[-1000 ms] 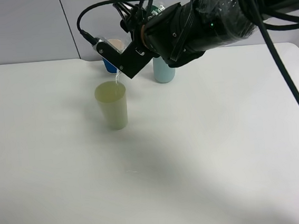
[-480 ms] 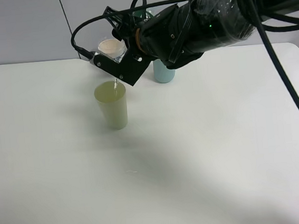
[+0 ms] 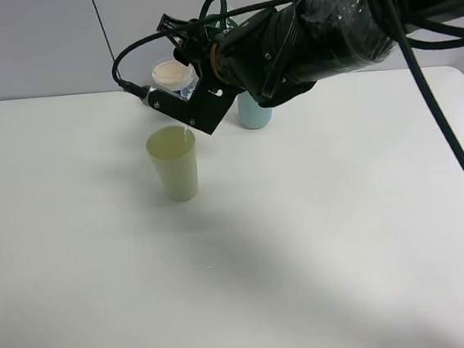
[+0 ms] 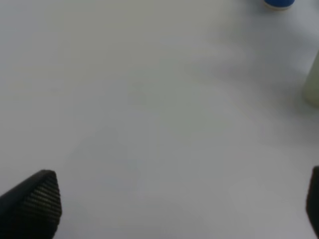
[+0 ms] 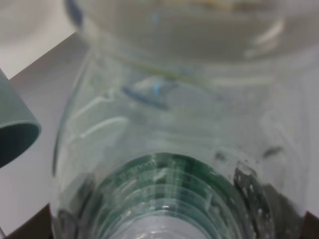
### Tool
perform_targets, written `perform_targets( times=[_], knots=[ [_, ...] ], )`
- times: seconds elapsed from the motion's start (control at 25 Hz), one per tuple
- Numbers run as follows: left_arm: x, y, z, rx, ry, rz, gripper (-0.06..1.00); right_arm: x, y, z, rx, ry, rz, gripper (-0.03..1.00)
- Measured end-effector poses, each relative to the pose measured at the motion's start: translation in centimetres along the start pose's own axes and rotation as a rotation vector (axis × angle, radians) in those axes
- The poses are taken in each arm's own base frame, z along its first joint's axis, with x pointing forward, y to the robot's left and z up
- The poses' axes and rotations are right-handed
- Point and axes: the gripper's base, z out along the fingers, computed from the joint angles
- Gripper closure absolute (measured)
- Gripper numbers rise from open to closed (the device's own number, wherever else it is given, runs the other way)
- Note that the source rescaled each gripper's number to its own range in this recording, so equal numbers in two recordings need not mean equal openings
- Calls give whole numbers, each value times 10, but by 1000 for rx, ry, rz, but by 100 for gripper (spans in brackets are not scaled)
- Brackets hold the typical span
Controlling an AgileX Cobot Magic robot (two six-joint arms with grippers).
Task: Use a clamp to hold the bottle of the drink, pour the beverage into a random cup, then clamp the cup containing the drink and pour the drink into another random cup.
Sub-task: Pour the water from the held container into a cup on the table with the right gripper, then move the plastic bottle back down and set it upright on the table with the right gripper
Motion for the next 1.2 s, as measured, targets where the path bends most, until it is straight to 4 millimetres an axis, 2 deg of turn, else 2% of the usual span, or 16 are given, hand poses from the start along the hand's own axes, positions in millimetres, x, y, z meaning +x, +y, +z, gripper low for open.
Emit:
perform_targets(
  times=[0.12,0.24,0.48,0.72,1.04,1.2],
  knots=[
    [0,0,0,0,0,0,-6,0,0,0,0,0,88,95],
    [0,0,0,0,0,0,-6,0,0,0,-5,-2,292,95],
    [0,0,0,0,0,0,-6,-3,5,0,-70,-6,932,95],
    [0,0,0,0,0,0,-6,-2,5,-4,-101,7,1389,95],
    [0,0,0,0,0,0,-6,27,2,-29,-136,72,1842,95],
    [0,0,0,0,0,0,-6,42,2,-40,-183,33,2044,95]
  ],
)
